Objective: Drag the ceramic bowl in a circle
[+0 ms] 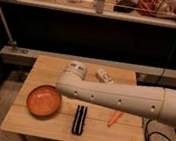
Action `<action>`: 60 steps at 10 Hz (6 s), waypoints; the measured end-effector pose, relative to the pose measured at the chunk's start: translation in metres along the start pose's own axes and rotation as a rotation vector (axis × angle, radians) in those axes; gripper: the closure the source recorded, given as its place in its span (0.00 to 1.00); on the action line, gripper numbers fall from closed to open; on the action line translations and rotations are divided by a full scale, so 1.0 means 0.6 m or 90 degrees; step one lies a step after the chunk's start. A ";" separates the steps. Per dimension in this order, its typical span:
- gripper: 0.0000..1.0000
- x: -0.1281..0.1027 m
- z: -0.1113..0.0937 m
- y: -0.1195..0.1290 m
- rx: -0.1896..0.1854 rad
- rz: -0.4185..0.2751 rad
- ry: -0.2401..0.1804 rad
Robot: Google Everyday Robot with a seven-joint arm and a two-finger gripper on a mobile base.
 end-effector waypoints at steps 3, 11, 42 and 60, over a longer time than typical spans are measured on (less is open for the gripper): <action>0.98 -0.006 0.004 -0.021 0.010 -0.023 0.004; 0.98 -0.003 0.011 -0.052 0.034 -0.066 0.021; 0.97 0.057 0.039 -0.091 0.097 -0.238 -0.025; 0.97 -0.009 0.162 -0.063 0.098 -0.354 -0.186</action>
